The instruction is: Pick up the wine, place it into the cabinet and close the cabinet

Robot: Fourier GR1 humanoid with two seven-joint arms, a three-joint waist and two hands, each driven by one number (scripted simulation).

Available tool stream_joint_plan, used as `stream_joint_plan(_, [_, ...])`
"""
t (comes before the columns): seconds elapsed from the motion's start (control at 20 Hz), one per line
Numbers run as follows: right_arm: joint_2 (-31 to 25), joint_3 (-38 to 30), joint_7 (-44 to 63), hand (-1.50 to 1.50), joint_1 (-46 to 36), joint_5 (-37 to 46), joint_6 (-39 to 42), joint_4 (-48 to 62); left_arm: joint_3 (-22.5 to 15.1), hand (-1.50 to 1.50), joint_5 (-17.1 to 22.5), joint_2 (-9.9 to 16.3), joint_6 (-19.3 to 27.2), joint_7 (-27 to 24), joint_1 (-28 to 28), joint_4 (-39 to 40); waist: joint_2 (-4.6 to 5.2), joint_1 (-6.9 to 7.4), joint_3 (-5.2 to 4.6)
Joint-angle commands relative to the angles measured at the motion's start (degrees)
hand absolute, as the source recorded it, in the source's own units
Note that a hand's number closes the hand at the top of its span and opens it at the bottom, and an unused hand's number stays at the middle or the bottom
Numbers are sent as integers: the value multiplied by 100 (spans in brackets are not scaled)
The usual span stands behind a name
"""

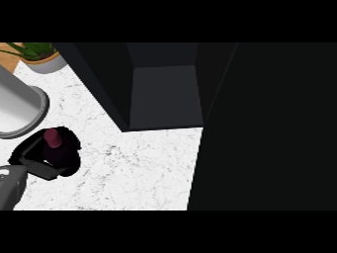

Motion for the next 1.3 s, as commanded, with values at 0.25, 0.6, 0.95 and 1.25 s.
stream_joint_plan(0.25, [-161, 279, 245, -150, 266, 449, -199, -758, -79, 150, -40, -504, 548, -1498, 257, 170, -14, 83, -3])
stream_joint_plan(0.6, [-475, 124, 287, -150, 547, 403, -318, -1081, 531, 150, 579, -1463, 2826, -1181, 1046, -588, -76, 252, 29])
stream_joint_plan(0.95, [-505, 26, 194, -150, 433, 314, -464, -911, 83, 150, 656, -1927, 2612, -757, 1514, -1666, -74, 319, 34])
stream_joint_plan(1.25, [-650, 117, -123, -150, 755, 337, -523, -1003, -269, 150, 671, -2131, 2666, -236, 2107, -2895, -77, 325, 39])
